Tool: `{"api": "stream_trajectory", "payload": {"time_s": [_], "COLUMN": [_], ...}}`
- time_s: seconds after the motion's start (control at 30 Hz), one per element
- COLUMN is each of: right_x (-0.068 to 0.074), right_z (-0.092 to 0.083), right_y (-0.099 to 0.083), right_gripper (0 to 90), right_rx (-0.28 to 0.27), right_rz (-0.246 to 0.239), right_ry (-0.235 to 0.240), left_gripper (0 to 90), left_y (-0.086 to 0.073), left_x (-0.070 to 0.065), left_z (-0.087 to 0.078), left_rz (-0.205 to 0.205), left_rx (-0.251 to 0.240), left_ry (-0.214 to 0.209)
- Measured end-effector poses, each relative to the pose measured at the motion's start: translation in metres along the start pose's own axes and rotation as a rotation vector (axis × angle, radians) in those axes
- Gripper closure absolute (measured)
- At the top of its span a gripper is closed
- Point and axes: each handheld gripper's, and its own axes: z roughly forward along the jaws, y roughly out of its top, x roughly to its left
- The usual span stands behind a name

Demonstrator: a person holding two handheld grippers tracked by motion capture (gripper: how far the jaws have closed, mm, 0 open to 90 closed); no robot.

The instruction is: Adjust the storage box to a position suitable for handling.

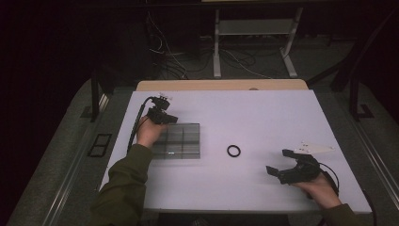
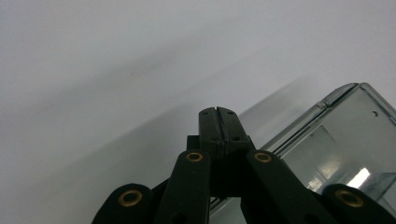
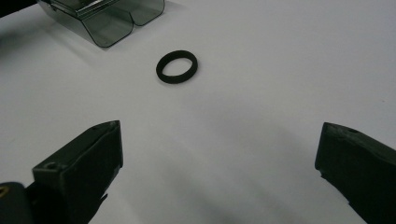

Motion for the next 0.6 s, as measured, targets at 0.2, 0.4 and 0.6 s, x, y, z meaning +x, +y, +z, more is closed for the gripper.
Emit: {"api": "stream_trajectory", "payload": {"time_s": [0.2, 0.4, 0.6], "right_x": [0.0, 0.0, 0.0], "right_z": [0.0, 0.0, 0.0], "right_y": [0.0, 0.0, 0.0], "right_gripper": [0.7, 0.7, 0.6], "right_rx": [0.0, -0.001, 0.001], "right_rz": [0.0, 0.0, 0.0], "right_ry": [0.0, 0.0, 0.0], "left_gripper": [89.4, 89.4, 89.4], "left_y": [-0.006, -0.011, -0.017], "left_x": [-0.006, -0.013, -0.019], "left_z": [-0.003, -0.006, -0.01], "left_rz": [0.018, 0.038, 0.056], "left_rx": [-0.003, -0.001, -0.005], "left_ry": [-0.012, -0.025, -0.039]}}
